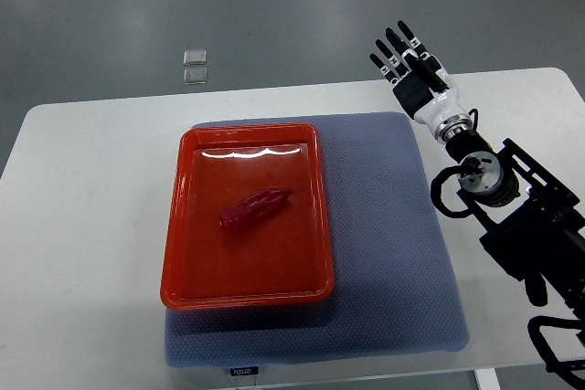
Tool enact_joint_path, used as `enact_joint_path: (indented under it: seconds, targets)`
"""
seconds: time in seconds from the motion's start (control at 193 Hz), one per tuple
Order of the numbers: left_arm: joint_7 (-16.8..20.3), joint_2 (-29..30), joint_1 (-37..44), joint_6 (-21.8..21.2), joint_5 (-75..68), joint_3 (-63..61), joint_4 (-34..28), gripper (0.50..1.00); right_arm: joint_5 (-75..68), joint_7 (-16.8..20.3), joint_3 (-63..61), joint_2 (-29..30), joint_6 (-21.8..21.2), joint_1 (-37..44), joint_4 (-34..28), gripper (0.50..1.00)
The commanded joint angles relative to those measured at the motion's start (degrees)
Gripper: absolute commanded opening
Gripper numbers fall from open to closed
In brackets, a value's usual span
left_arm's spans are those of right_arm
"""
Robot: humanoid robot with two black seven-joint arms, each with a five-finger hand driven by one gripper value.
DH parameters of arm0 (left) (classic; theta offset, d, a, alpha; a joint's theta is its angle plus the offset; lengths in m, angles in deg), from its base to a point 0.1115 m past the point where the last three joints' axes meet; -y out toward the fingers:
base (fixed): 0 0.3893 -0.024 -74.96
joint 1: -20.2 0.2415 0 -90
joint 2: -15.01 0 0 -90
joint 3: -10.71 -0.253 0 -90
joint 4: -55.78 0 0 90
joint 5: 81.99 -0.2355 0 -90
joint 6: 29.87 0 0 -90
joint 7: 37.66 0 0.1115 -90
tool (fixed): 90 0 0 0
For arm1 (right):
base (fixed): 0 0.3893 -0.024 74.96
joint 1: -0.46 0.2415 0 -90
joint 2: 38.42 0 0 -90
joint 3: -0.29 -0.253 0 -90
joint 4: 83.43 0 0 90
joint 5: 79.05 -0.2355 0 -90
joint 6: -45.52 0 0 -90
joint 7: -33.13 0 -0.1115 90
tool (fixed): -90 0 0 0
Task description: Place red pepper on red tray
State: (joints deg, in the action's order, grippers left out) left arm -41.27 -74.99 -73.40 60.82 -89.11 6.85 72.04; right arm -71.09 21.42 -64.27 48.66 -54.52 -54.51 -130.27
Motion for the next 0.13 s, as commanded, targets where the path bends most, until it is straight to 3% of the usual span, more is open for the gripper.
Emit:
enact_joint_path:
  seconds: [0.0,0.129]
  targets:
    - [0.0,0.0,0.0,0.0,0.0,0.0,0.0,1.000,-1.1,-0.5,-0.1,0.0,-0.9,-1.0,0.0,0.911]
    - [0.0,0.0,0.0,0.0,0.0,0.0,0.0,1.000,-1.1,-1.2,-0.1,0.1,-1.1,-1.2,0.0,0.911]
